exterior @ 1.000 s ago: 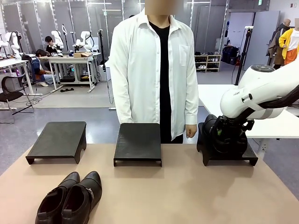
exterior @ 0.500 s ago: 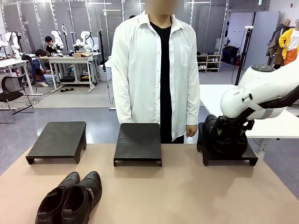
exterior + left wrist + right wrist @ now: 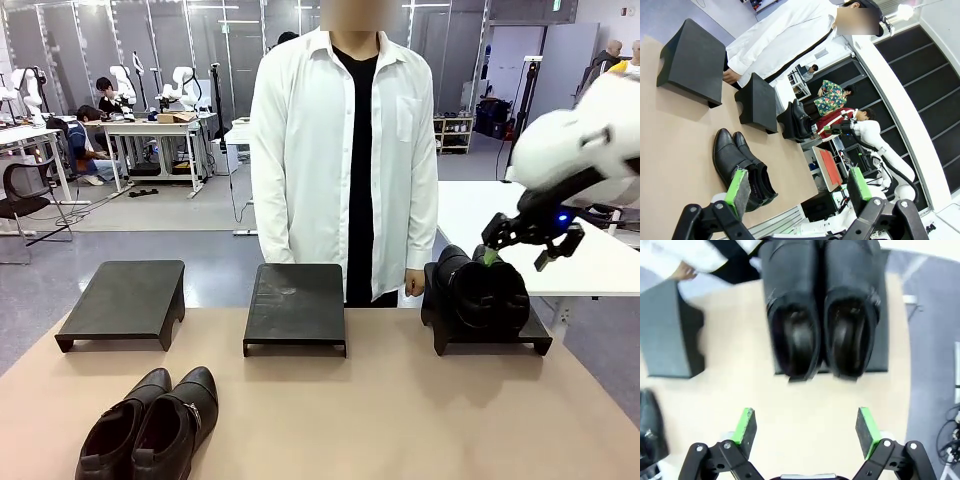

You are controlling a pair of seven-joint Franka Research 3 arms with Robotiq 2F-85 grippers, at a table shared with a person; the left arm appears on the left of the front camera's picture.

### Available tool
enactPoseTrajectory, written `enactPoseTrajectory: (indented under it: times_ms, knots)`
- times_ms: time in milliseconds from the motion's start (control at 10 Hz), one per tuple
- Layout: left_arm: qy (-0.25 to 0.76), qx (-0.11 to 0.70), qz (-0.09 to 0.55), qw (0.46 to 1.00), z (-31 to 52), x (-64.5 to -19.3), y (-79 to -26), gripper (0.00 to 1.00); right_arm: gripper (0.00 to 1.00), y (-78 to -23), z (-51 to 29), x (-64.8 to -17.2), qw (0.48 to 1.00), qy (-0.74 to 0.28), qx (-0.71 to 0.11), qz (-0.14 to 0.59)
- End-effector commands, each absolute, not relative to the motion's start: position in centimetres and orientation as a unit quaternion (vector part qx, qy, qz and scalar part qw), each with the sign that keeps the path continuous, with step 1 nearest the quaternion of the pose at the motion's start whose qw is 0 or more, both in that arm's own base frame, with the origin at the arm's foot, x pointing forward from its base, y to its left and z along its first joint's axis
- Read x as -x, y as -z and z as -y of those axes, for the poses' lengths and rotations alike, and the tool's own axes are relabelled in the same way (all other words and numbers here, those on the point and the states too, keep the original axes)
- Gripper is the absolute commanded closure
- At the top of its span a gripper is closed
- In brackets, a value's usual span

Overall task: Place the shoes on the stand as instructed by the person.
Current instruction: Pick up another pair of Shoes and place it on the Shoes Stand indicated by the person.

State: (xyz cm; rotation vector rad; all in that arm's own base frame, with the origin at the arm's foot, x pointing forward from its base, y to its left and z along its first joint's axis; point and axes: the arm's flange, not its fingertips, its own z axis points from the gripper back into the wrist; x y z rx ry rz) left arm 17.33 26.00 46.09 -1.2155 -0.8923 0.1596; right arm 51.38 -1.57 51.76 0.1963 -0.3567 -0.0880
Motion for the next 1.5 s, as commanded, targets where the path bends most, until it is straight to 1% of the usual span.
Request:
enactPoseTrajectory:
  times_ms: [0, 200, 300, 400, 500, 700, 900, 1100, 1300, 1400]
  knots:
    - [-0.063, 0.553, 0.414, 0.720, -26.3, -17.5, -46.2, 0.00, 0.00, -52.3, 5.5, -46.6, 0.968, 0.046, -0.181, 0.165]
    - [-0.063, 0.553, 0.414, 0.720, -26.3, -17.5, -46.2, 0.00, 0.00, -52.4, 9.7, -41.7, 0.954, 0.058, -0.248, 0.156]
    - [-0.063, 0.553, 0.414, 0.720, -26.3, -17.5, -46.2, 0.00, 0.00, -51.6, 12.6, -39.3, 0.934, 0.059, -0.323, 0.145]
    - [-0.063, 0.553, 0.414, 0.720, -26.3, -17.5, -46.2, 0.00, 0.00, -49.8, 15.9, -36.6, 0.912, 0.067, -0.377, 0.146]
    - [-0.063, 0.553, 0.414, 0.720, -26.3, -17.5, -46.2, 0.00, 0.00, -47.9, 18.8, -34.7, 0.896, 0.072, -0.412, 0.149]
    - [-0.063, 0.553, 0.414, 0.720, -26.3, -17.5, -46.2, 0.00, 0.00, -43.9, 23.9, -31.2, 0.872, 0.090, -0.458, 0.147]
    - [-0.063, 0.553, 0.414, 0.720, -26.3, -17.5, -46.2, 0.00, 0.00, -40.2, 27.8, -28.7, 0.819, 0.067, -0.544, 0.172]
    - [-0.063, 0.553, 0.414, 0.720, -26.3, -17.5, -46.2, 0.00, 0.00, -36.7, 29.4, -27.2, 0.805, 0.064, -0.573, 0.142]
    - [-0.063, 0.553, 0.414, 0.720, -26.3, -17.5, -46.2, 0.00, 0.00, -34.0, 29.8, -26.8, 0.786, 0.082, -0.595, 0.146]
    - [-0.063, 0.553, 0.414, 0.720, -26.3, -17.5, -46.2, 0.00, 0.00, -33.9, 29.4, -27.1, 0.781, 0.083, -0.600, 0.152]
